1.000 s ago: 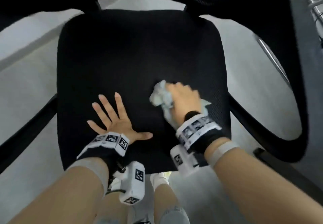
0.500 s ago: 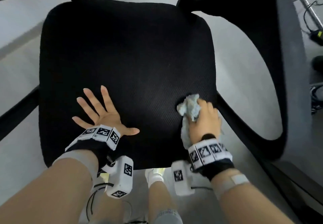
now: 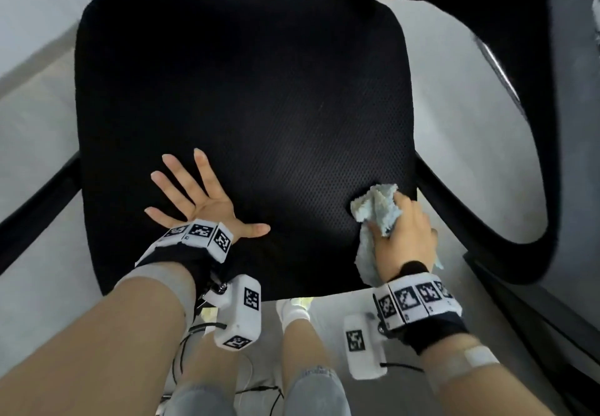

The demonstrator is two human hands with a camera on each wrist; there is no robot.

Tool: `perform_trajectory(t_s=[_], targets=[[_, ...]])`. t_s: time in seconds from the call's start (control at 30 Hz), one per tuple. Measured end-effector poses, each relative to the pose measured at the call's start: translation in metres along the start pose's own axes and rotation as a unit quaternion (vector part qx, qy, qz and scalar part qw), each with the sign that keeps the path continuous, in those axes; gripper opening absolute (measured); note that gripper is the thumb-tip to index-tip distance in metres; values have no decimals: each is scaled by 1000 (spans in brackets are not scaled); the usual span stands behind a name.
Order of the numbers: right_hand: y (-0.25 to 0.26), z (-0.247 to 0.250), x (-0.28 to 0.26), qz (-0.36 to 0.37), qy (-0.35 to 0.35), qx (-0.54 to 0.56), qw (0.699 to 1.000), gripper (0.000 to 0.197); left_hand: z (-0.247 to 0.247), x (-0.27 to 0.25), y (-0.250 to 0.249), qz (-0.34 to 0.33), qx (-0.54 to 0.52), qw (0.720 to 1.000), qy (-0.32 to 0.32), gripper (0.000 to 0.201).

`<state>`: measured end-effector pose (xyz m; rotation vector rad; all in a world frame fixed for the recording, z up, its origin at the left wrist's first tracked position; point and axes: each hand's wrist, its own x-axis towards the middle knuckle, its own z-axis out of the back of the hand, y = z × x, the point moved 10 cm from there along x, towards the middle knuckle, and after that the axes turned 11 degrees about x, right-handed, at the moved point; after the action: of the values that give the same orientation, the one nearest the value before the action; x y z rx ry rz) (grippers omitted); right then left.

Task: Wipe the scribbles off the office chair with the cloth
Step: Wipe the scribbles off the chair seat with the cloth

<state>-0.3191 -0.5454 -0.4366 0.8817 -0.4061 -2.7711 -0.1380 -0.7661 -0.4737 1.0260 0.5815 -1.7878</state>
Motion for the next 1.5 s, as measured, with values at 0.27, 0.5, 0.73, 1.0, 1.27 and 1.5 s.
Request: perform_trajectory(t_s=[0.27, 0.5, 0.73, 1.0, 1.27, 1.5], targets=[[57, 17, 68, 20, -81, 83, 993, 48, -6, 0, -1, -3, -28, 999, -16, 153], [0, -11, 2, -6, 6, 3, 1000, 50, -10, -2, 1, -21, -47, 999, -8, 151], [63, 19, 66, 39, -78, 57, 995, 47, -11, -2, -1, -29, -55, 998, -22, 151], [90, -71, -23, 172, 75, -108, 976, 49, -11, -11, 3, -35, -35, 998, -32, 147], [38, 17, 40, -61, -103, 100, 988, 47, -11, -10, 6, -59, 0, 998, -23, 146], [111, -82, -47, 64, 157, 80, 982, 44, -13, -22, 22, -85, 96, 991, -25, 142]])
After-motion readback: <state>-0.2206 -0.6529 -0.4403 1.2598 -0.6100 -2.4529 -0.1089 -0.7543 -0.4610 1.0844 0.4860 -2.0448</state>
